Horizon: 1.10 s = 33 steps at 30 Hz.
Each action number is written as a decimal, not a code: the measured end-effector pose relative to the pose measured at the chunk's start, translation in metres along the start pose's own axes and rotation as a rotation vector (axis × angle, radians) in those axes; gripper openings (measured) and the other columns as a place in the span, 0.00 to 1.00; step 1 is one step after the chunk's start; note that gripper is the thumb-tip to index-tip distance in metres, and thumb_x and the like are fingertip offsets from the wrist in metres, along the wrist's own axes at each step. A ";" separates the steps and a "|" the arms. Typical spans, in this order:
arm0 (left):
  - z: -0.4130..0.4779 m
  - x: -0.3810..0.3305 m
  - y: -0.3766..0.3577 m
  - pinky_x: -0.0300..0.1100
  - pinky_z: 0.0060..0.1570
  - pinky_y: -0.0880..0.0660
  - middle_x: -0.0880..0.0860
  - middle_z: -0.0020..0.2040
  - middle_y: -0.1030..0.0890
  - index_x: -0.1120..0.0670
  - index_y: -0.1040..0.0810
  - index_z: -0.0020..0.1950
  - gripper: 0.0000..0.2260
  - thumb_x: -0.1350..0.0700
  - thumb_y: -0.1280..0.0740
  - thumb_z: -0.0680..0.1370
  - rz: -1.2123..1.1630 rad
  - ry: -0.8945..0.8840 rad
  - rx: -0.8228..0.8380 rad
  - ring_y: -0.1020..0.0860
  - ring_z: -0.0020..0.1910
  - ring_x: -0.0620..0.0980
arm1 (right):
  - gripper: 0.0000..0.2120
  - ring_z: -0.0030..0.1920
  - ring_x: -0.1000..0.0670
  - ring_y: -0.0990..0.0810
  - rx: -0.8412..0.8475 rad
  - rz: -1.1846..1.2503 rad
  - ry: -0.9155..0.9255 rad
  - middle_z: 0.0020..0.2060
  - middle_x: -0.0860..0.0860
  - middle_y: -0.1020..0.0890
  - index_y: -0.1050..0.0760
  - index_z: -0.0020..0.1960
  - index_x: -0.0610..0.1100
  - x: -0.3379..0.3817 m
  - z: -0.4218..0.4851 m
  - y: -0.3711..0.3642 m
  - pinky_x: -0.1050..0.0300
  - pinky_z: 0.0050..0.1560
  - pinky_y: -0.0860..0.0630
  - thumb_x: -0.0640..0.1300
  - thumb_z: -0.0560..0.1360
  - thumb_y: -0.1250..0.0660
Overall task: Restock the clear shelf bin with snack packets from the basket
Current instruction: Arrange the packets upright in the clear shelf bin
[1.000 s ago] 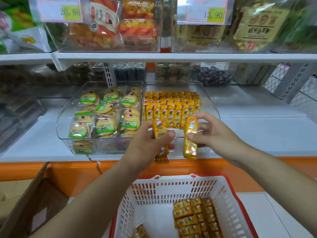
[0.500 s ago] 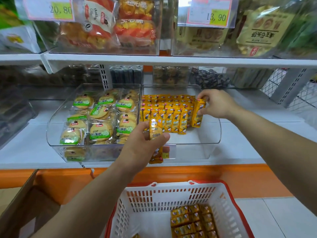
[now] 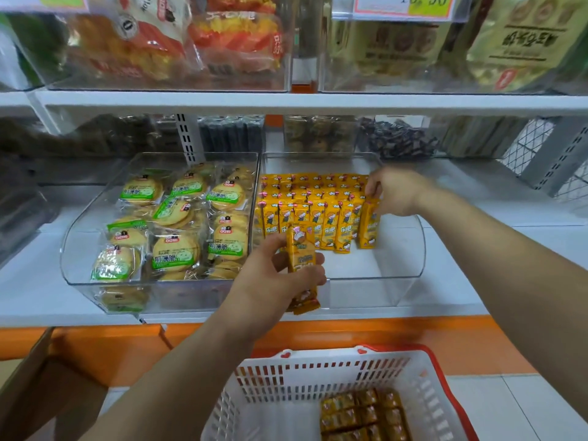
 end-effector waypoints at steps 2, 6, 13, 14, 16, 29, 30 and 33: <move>0.001 0.002 0.002 0.47 0.46 0.17 0.47 0.53 0.13 0.51 0.21 0.60 0.13 0.59 0.26 0.77 -0.012 0.006 0.000 0.13 0.51 0.51 | 0.15 0.52 0.48 0.22 -0.009 0.015 -0.005 0.53 0.52 0.19 0.25 0.49 0.54 0.000 -0.005 0.003 0.51 0.55 0.22 0.42 0.68 0.24; 0.004 0.006 0.002 0.46 0.46 0.17 0.50 0.53 0.14 0.48 0.19 0.60 0.15 0.62 0.25 0.76 -0.058 0.023 0.003 0.14 0.51 0.53 | 0.15 0.58 0.45 0.21 -0.207 0.035 -0.041 0.56 0.50 0.18 0.21 0.56 0.52 0.002 -0.038 0.030 0.48 0.56 0.22 0.49 0.70 0.25; -0.003 0.001 -0.021 0.57 0.57 0.18 0.54 0.57 0.16 0.46 0.16 0.60 0.16 0.60 0.23 0.74 -0.001 -0.001 0.112 0.15 0.55 0.56 | 0.14 0.45 0.49 0.18 -0.161 0.968 0.199 0.52 0.52 0.17 0.21 0.56 0.58 0.063 -0.147 0.022 0.57 0.43 0.20 0.41 0.76 0.29; -0.005 0.001 -0.026 0.56 0.56 0.17 0.53 0.56 0.15 0.46 0.16 0.59 0.17 0.60 0.22 0.73 -0.002 -0.005 0.126 0.14 0.54 0.56 | 0.16 0.46 0.49 0.17 -0.081 1.039 0.229 0.55 0.51 0.19 0.23 0.59 0.61 0.074 -0.157 0.014 0.58 0.43 0.20 0.41 0.78 0.31; -0.008 0.001 -0.035 0.55 0.53 0.17 0.53 0.53 0.14 0.48 0.16 0.60 0.19 0.60 0.22 0.71 0.006 -0.011 0.138 0.14 0.53 0.58 | 0.18 0.49 0.49 0.16 0.000 1.095 0.253 0.57 0.49 0.20 0.24 0.62 0.63 0.085 -0.170 0.001 0.56 0.44 0.18 0.42 0.80 0.33; -0.025 -0.008 -0.029 0.58 0.59 0.20 0.52 0.47 0.13 0.47 0.23 0.57 0.13 0.54 0.25 0.76 -0.073 -0.036 -0.136 0.15 0.53 0.53 | 0.05 0.43 0.50 0.15 0.102 1.025 0.230 0.42 0.52 0.16 0.23 0.46 0.49 0.087 -0.192 -0.017 0.53 0.41 0.17 0.48 0.76 0.27; -0.026 -0.009 -0.029 0.58 0.59 0.20 0.50 0.48 0.13 0.46 0.22 0.57 0.12 0.52 0.25 0.75 -0.041 -0.041 -0.148 0.16 0.54 0.53 | 0.03 0.43 0.52 0.15 0.047 0.998 0.229 0.42 0.53 0.16 0.21 0.46 0.50 0.086 -0.192 -0.015 0.54 0.40 0.17 0.49 0.77 0.29; -0.029 -0.015 -0.033 0.49 0.51 0.19 0.49 0.48 0.13 0.46 0.20 0.56 0.11 0.52 0.25 0.76 0.051 -0.094 -0.172 0.15 0.50 0.45 | 0.03 0.41 0.52 0.15 -0.129 1.093 0.140 0.45 0.53 0.17 0.23 0.52 0.53 0.070 -0.190 -0.002 0.55 0.38 0.18 0.47 0.78 0.31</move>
Point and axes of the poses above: each hand's wrist, its own z-axis towards the middle knuckle, its own y-axis out of the back of the hand, x = y × z, the point moved 8 cm from there along z, towards the middle knuckle
